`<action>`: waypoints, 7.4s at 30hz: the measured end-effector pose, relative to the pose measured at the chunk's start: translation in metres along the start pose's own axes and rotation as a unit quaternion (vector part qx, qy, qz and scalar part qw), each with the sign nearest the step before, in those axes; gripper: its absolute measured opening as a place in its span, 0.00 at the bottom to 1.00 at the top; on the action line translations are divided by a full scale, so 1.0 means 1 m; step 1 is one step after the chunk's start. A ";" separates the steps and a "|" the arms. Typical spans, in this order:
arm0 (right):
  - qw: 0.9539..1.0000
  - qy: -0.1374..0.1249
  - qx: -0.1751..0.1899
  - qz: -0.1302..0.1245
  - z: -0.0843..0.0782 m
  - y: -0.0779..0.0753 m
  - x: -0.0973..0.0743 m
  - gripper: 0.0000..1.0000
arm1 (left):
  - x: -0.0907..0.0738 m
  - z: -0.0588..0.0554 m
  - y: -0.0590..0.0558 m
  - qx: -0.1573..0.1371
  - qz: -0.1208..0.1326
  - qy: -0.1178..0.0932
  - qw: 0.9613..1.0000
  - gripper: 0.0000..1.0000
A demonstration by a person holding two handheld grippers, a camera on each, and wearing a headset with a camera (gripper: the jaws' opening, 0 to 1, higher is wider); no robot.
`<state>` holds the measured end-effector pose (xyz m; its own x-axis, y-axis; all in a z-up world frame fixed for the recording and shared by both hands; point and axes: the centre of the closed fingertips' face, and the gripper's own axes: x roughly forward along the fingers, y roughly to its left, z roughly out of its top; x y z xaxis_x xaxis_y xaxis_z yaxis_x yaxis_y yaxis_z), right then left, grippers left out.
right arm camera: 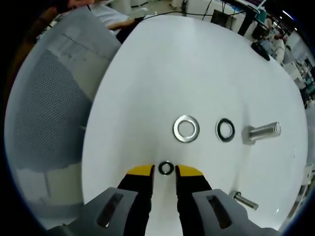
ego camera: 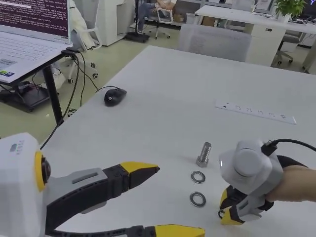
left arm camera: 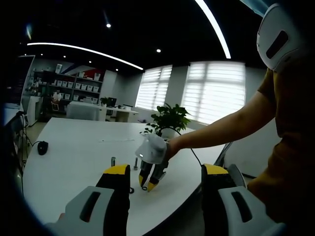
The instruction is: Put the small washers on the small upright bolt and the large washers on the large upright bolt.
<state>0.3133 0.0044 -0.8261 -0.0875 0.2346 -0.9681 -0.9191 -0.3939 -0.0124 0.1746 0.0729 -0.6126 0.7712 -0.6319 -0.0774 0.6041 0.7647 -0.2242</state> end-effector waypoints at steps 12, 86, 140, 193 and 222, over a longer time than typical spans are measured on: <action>1.000 -0.001 -0.010 -0.003 0.000 -0.001 0.000 0.13 | -0.001 0.001 -0.001 0.001 0.004 -0.002 1.000 0.58; 0.994 -0.003 0.050 -0.093 -0.043 -0.106 -0.077 0.12 | 0.022 -0.006 0.011 -0.012 0.011 0.012 1.000 0.58; 0.996 0.007 0.058 -0.072 -0.060 -0.105 -0.040 0.16 | 0.023 -0.011 0.023 -0.021 0.015 0.025 0.999 0.58; 0.999 -0.042 -0.005 -0.029 0.027 -0.033 -0.026 0.17 | 0.005 -0.003 -0.002 0.003 0.023 0.005 1.000 0.58; 0.999 -0.041 0.000 0.008 0.047 -0.031 0.010 0.32 | -0.001 0.001 0.005 0.004 0.053 -0.013 0.999 0.58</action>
<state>0.3231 0.0609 -0.8239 -0.1331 0.3008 -0.9444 -0.9176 -0.3975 0.0028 0.1771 0.0774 -0.6125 0.8355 -0.5446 -0.0739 0.5211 0.8277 -0.2083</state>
